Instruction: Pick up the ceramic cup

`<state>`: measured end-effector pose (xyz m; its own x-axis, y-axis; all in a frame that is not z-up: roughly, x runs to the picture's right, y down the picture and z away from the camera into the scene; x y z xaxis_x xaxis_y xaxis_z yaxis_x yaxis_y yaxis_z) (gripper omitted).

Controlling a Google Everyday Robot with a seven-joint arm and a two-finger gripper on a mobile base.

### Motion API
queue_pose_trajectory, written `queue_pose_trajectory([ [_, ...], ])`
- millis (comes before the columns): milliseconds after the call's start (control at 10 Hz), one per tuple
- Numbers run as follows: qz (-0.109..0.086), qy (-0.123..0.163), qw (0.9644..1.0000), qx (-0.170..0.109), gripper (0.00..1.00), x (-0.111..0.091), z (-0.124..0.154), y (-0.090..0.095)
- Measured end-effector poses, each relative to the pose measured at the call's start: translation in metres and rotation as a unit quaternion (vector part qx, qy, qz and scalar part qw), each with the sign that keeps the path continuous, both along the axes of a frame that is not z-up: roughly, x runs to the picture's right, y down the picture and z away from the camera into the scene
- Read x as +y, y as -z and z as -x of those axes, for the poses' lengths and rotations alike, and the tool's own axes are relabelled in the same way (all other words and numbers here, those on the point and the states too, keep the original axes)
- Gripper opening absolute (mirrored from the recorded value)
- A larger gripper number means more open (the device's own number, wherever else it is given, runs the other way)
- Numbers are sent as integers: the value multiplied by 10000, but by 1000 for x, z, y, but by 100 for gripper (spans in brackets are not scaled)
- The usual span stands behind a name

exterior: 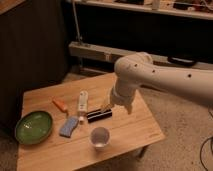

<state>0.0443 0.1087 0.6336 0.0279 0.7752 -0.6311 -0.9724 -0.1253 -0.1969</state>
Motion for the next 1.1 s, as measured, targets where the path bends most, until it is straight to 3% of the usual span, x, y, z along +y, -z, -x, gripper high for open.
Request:
queue_pose_trajectory([
  [300, -28, 1, 9996, -288, 74, 48, 21, 12],
  [400, -7, 26, 9995, -319, 74, 70, 27, 6],
  [700, 29, -86, 9998, -168, 74, 103, 19, -22],
  [1100, 128, -195, 9997, 114, 74, 121, 11, -53],
])
